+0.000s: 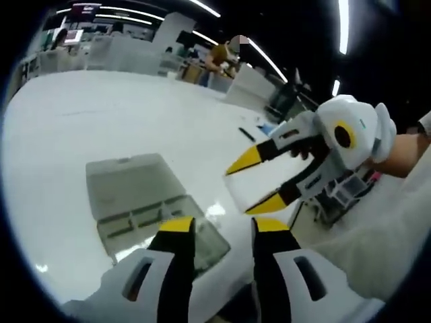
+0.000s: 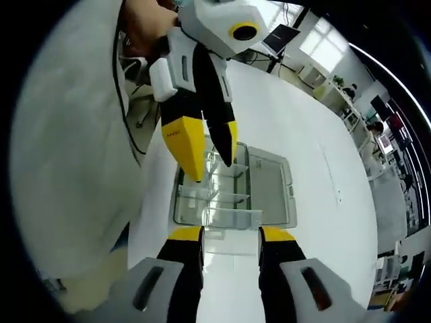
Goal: Insert the divider into the dual guide fixture by aligning both edges with the guide slots and pushing it downward to the bottom, including one-sided entry, uneven engagement, binding, and posture correction.
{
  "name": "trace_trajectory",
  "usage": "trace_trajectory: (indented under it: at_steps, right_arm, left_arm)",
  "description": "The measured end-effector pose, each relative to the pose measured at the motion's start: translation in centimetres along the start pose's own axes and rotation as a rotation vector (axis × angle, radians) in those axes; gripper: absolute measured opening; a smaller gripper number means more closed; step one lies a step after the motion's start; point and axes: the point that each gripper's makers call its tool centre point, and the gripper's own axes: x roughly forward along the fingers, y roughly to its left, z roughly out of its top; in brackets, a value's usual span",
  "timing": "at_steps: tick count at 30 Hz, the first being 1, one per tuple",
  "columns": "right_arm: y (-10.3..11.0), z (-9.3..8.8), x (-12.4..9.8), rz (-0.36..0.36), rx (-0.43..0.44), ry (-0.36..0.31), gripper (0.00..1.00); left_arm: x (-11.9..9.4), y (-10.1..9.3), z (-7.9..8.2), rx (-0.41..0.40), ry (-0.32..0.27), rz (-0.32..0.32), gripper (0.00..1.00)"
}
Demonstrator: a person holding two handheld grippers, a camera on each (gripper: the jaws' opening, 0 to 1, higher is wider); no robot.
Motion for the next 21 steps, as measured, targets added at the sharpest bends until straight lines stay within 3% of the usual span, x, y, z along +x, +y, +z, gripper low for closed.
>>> trace_trajectory:
  at_steps: [21]
  right_arm:
    - [0.4,4.1,0.5,0.016,-0.03,-0.125,0.27]
  left_arm:
    - [-1.2,0.1,0.6,-0.05,-0.015,-0.003,0.16]
